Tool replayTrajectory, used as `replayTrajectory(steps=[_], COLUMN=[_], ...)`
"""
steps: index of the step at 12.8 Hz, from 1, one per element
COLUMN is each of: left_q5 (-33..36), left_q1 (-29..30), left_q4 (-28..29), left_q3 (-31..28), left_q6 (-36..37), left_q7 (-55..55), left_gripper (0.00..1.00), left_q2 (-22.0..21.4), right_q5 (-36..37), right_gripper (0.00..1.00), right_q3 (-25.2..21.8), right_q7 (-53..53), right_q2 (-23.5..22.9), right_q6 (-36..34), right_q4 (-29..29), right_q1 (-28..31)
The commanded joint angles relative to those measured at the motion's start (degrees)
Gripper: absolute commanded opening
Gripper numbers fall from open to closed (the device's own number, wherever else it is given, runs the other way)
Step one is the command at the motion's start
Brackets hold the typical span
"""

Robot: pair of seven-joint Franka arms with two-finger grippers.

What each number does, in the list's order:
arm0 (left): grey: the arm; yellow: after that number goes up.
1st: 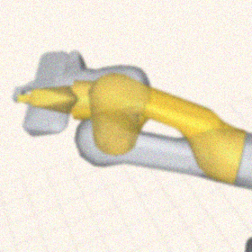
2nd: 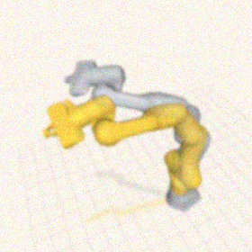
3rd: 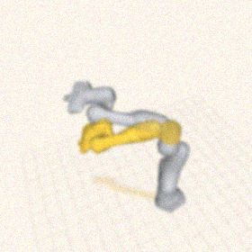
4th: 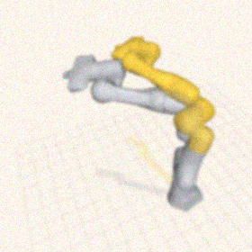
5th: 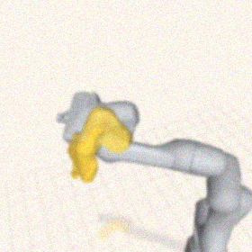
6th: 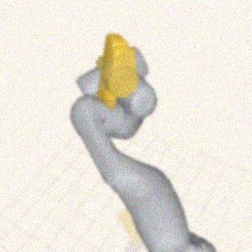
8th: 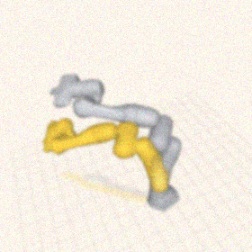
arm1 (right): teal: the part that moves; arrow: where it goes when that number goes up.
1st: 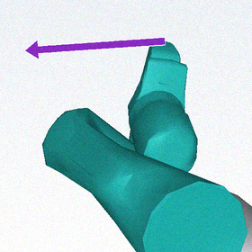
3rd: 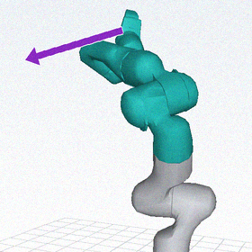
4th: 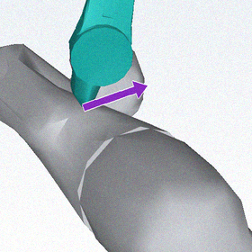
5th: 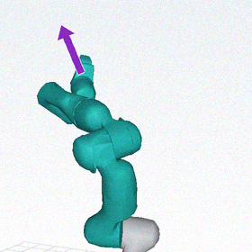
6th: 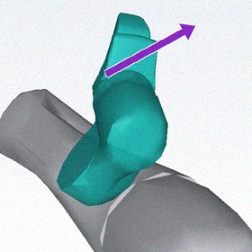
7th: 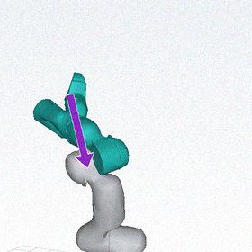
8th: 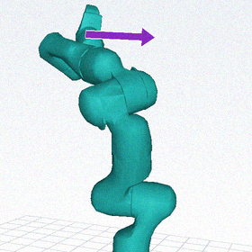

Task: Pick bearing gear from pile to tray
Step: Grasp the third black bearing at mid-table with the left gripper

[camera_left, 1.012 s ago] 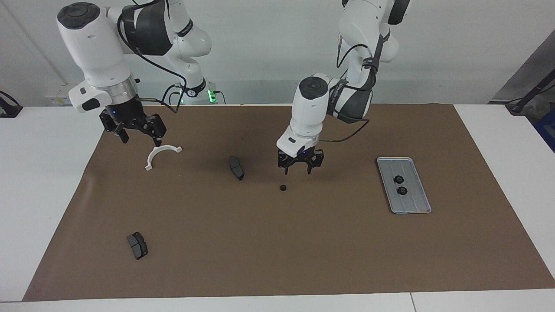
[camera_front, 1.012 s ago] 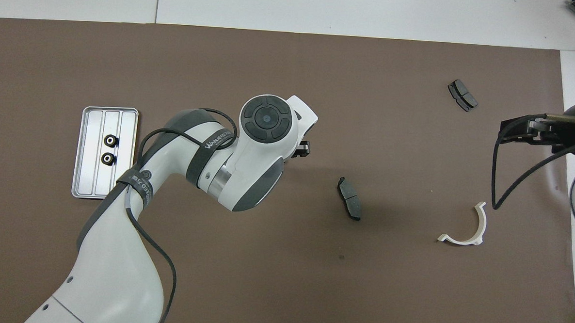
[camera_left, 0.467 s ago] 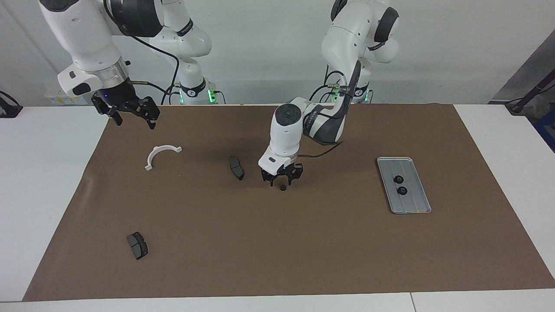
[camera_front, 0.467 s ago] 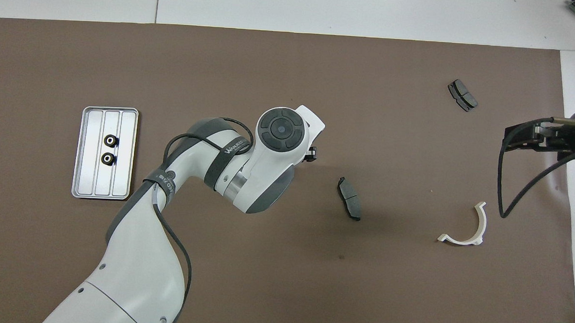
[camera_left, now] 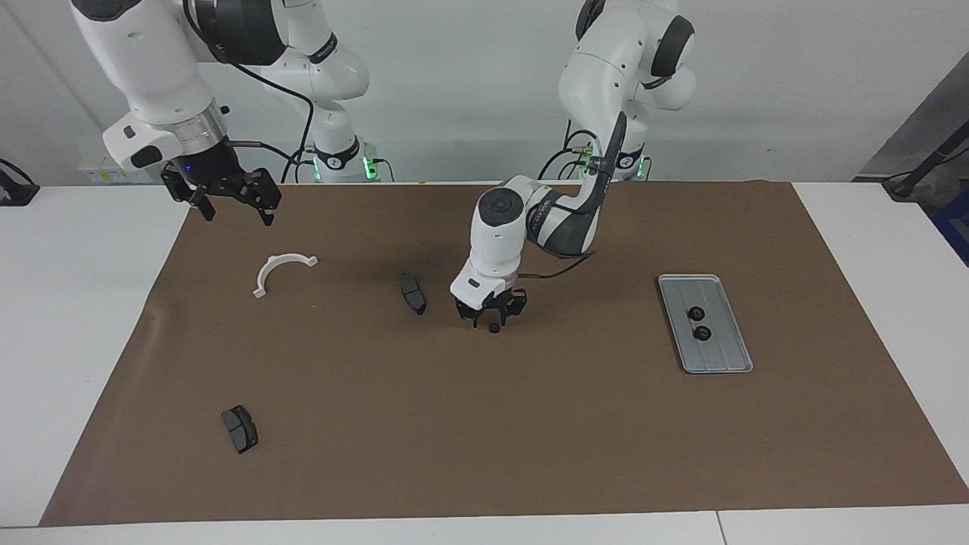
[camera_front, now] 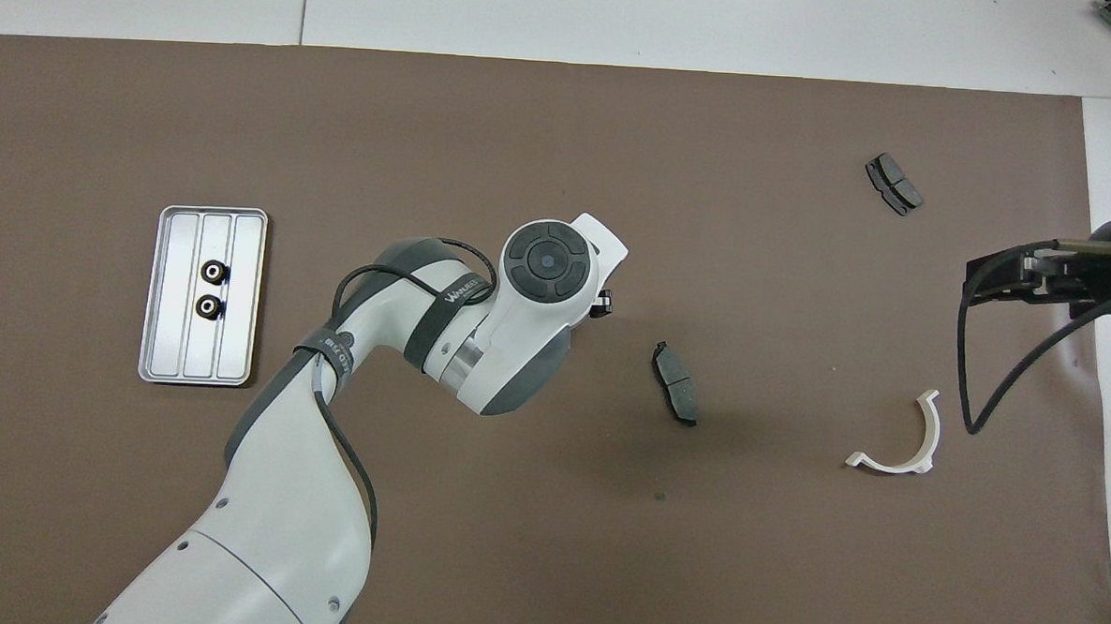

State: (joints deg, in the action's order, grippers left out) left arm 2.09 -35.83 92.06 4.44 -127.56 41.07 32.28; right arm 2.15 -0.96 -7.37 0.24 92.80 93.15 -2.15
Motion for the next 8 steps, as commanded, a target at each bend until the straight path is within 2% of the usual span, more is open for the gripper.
replayTrajectory(steps=[1, 6, 8], left_q5=[1.0, 1.0, 1.0], left_q1=[-1.2, -1.2, -1.2], left_q4=[1.8, 2.8, 2.7], left_q3=[-1.0, -1.0, -1.0], left_q6=[-2.1, -2.9, -2.8], left_q7=[1.2, 1.2, 1.1], left_gripper=[0.57, 0.38, 0.27], left_q2=[-0.3, -0.3, -0.3], right_q5=[-1.4, -1.4, -1.4], right_gripper=[1.00, 1.00, 1.00], right_q3=[0.3, 0.3, 0.3], right_q7=[1.7, 1.7, 1.7], right_q2=[0.3, 0.3, 0.3], right_q6=[1.1, 0.8, 0.8], right_q4=[0.6, 0.6, 0.6], right_q1=[0.2, 0.3, 0.3])
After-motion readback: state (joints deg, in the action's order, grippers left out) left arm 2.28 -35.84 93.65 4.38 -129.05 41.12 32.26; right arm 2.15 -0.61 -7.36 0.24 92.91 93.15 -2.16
